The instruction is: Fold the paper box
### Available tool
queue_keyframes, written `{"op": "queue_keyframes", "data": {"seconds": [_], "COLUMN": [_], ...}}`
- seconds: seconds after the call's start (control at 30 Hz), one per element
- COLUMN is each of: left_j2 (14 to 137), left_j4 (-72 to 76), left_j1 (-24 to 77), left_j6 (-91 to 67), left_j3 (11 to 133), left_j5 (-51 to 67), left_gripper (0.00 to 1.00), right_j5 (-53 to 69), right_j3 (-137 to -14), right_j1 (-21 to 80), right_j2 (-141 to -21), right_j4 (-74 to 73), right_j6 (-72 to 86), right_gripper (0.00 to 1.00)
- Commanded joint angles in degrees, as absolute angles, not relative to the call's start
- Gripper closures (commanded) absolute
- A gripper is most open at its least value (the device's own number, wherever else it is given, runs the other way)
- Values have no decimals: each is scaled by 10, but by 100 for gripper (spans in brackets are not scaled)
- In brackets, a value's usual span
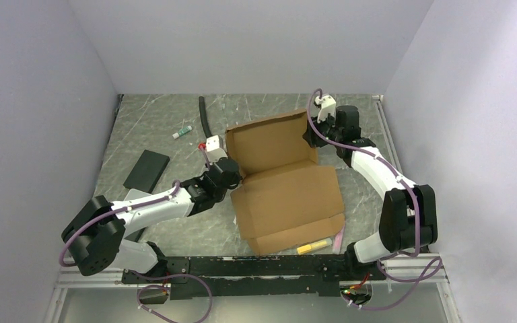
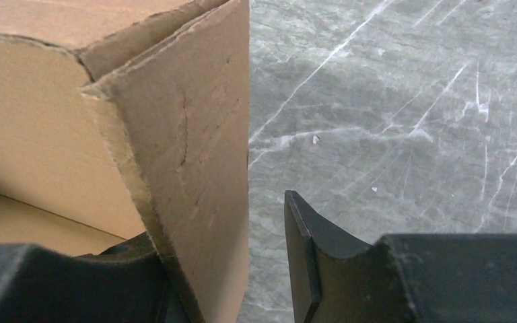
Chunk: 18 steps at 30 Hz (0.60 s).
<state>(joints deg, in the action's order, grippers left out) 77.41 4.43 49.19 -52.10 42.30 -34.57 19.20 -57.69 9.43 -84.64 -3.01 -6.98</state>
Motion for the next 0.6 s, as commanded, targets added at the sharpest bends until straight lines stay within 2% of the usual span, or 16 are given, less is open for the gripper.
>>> {"op": "queue_keyframes", "data": {"seconds": [0.0,0.23,0.43,0.57], "left_j2": [771,770,772,771], "left_j4": [36,17,8,1], "left_j1": [491,491,491,492], "left_j6": [-548,-551,-554,-557], "left_j3": [452,460,464,470], "left_j5": [-365,-369,-373,-377], "left_gripper": [100,100,100,100], "right_j5": [197,215,248,221], "right_j3": [-607,-610,-597,-601], "right_j1": [90,91,90,90], "right_j2": [-844,-829,-814,-817], "right_j4": [-6,-5,-3,-2], "right_j6": [-65,-69,-74,-68], "right_gripper": [55,51,37,37]}}
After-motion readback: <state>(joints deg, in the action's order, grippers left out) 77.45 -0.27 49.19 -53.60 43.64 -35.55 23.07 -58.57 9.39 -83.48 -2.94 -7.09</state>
